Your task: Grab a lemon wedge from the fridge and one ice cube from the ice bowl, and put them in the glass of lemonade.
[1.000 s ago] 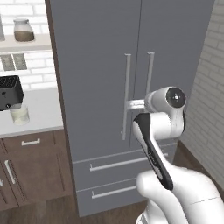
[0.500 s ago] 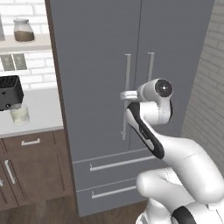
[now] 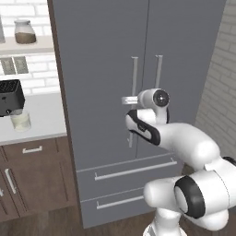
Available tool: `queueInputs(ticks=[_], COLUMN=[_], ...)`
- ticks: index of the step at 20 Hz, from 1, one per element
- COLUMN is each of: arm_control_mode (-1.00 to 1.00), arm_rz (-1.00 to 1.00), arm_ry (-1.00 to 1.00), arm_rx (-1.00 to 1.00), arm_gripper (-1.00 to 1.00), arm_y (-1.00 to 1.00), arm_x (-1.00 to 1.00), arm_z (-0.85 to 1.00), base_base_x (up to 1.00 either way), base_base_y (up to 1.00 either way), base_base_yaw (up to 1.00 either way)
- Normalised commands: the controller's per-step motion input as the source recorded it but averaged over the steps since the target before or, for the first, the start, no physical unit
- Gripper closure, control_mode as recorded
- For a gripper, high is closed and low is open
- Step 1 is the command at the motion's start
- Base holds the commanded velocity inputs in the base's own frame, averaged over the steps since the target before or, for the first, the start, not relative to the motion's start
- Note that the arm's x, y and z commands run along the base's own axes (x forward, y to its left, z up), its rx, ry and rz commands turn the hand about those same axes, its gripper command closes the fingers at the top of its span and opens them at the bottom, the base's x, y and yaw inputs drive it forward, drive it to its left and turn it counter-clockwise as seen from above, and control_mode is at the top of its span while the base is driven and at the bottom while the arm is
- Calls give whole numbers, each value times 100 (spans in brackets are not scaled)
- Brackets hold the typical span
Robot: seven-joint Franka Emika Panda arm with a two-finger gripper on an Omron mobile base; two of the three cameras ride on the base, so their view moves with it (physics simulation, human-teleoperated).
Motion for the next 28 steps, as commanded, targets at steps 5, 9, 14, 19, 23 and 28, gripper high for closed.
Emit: queueInputs(ticks=[5, 9, 14, 19, 23, 28], arm_control_mode=[-100, -100, -100, -100, -100, -100], arm_rz=[0, 0, 0, -10, -15, -11], arm_ry=[-4, 0, 13, 29, 42, 44], arm_rx=[0, 0, 0, -1, -2, -1], arm_gripper=[-100, -100, 100, 100, 100, 100], arm_y=[0, 0, 12, 16, 24, 46], arm_x=[83, 98, 100, 36, -1, -32], arm_z=[-28, -9, 0, 36, 67, 68], base_base_x=[0, 0, 0, 0, 0, 0], base_base_y=[0, 0, 0, 0, 0, 0], base_base_yaw=[0, 0, 0, 0, 0, 0])
